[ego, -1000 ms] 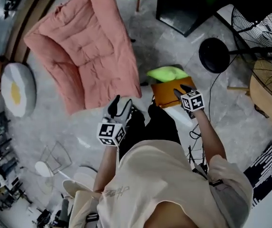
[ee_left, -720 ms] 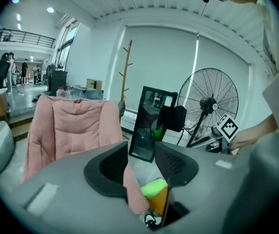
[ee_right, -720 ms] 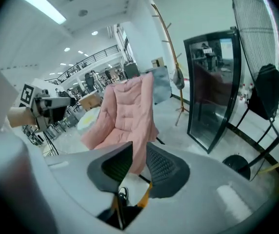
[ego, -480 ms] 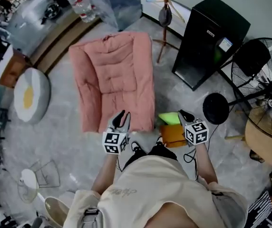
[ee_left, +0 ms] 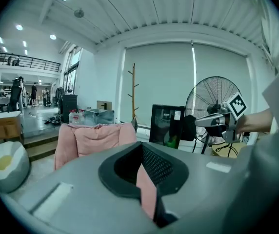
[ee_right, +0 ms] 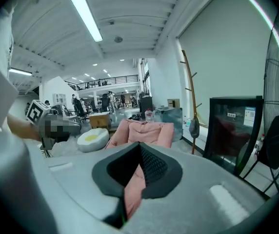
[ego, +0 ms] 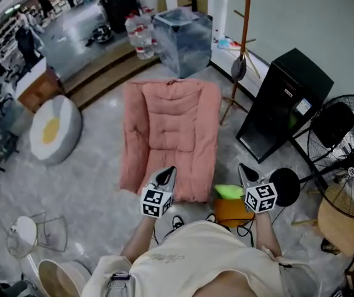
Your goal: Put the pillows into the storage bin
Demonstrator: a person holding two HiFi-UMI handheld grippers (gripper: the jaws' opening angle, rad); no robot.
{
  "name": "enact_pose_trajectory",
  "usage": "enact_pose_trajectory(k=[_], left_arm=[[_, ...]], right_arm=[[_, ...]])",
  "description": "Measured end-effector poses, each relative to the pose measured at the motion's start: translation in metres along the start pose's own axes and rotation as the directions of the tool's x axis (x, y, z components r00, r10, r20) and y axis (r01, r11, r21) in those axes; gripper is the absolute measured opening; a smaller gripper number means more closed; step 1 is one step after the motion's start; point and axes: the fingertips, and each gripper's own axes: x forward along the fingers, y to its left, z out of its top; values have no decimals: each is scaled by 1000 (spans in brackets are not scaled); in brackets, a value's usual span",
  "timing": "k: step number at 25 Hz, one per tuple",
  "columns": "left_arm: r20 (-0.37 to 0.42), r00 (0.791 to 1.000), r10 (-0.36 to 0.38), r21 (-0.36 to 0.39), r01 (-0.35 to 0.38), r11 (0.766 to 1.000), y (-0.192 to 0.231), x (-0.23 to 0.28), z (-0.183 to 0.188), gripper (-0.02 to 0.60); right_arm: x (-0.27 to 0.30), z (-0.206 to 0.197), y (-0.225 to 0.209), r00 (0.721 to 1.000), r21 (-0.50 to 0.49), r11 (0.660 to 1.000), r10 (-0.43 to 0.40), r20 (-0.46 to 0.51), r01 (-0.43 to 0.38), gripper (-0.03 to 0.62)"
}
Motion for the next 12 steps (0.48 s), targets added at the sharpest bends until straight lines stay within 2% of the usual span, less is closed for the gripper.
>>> enact_pose_trajectory(k=[4,8,12], left_arm=[[70,995,67,5,-67,998,25,-20,36,14],[152,980,126,28,-132,991,50,-33,74,14],[213,966,144,51,-159,986,64,-44,111,14]], right_arm=[[-2,24,22,998,-22,999,31,63,-30,2],[0,52,39,990,-143,987,91,110,-75,2],[1,91,49,982,-198,978,103,160,-70,2]])
